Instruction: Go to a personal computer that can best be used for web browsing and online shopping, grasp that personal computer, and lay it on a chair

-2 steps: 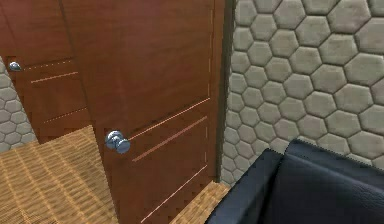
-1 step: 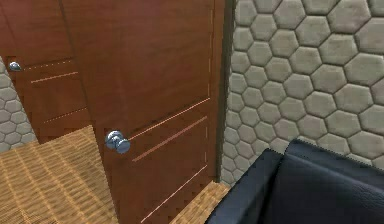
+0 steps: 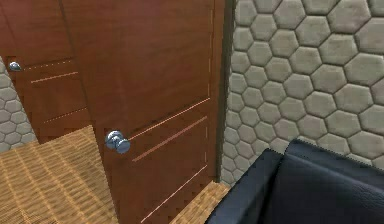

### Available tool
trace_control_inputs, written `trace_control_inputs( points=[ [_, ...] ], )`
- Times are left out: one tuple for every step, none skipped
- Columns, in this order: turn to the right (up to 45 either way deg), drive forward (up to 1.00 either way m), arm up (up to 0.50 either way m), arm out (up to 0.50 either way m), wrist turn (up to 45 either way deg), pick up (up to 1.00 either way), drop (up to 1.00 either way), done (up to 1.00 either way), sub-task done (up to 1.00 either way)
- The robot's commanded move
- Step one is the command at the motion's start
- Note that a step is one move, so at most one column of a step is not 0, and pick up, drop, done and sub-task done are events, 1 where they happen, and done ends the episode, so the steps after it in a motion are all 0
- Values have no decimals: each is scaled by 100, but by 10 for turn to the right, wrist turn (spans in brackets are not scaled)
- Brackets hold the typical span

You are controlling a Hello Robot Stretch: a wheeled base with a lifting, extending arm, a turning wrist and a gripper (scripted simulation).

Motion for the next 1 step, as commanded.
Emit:
trace_control_inputs(
  points=[
    [0, 0, 10, 0, 0, 0, 0, 0, 0]
  ],
)
